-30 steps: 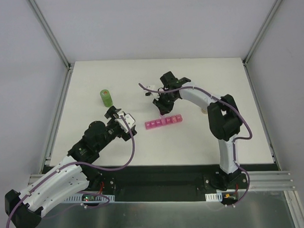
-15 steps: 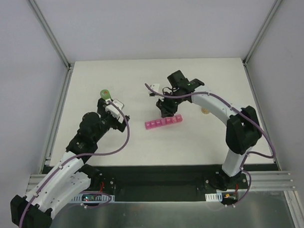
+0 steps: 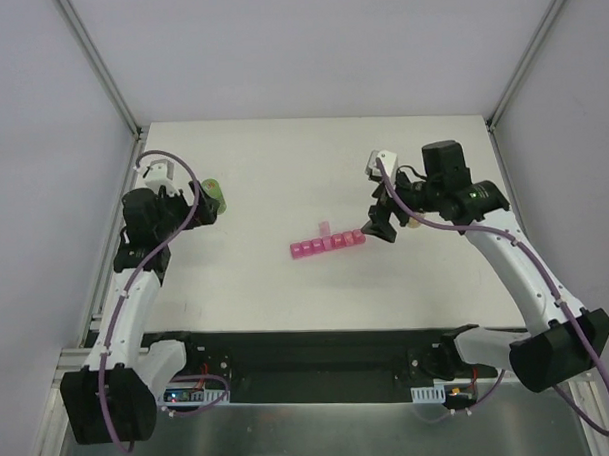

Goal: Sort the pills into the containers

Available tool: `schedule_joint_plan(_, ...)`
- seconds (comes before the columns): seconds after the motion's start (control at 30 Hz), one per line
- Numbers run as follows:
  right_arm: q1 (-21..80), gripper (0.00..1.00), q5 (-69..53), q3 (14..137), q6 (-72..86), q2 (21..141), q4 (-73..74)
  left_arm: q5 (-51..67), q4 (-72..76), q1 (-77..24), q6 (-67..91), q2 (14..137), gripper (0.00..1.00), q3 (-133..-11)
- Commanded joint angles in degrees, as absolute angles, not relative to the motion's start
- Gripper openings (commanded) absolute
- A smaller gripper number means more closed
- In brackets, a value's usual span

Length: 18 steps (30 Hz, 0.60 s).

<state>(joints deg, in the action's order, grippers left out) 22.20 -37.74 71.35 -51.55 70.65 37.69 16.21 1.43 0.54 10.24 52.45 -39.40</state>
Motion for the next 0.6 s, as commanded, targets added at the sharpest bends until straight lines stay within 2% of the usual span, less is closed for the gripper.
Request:
schedule_joint_plan(0.0, 19.4, 0.97, -43.8, 68.7, -48.5, 69.6, 35.6, 22.3, 0.3, 5.4, 18.0, 58.8, 0.99, -39.5)
schedule_joint_plan(0.17, 17.6, 0.97, -49.1, 67.4, -44.8, 70.5, 33.1, 19.5, 6.0, 5.3, 11.9, 69.7, 0.99, -39.7)
schedule_joint_plan(0.33, 17.7, 0.97, -53.3, 65.6, -44.6, 70.1, 33.2, 17.0, 19.9, 5.2, 3.8, 76.5, 0.99, -37.1)
schedule_joint_plan(0.47, 17.6, 0.97, -54.1, 64.1, -45.4, 69.3, 33.3, 14.4, 19.3, 5.0, 0.5, 84.2, 0.99, -40.8)
schedule_joint_plan(0.57, 17.6, 0.97, -54.5, 64.0, -45.4, 68.9, 33.3, 15.4, 12.2, 4.6, -2.2, 89.6, 0.94, -47.4)
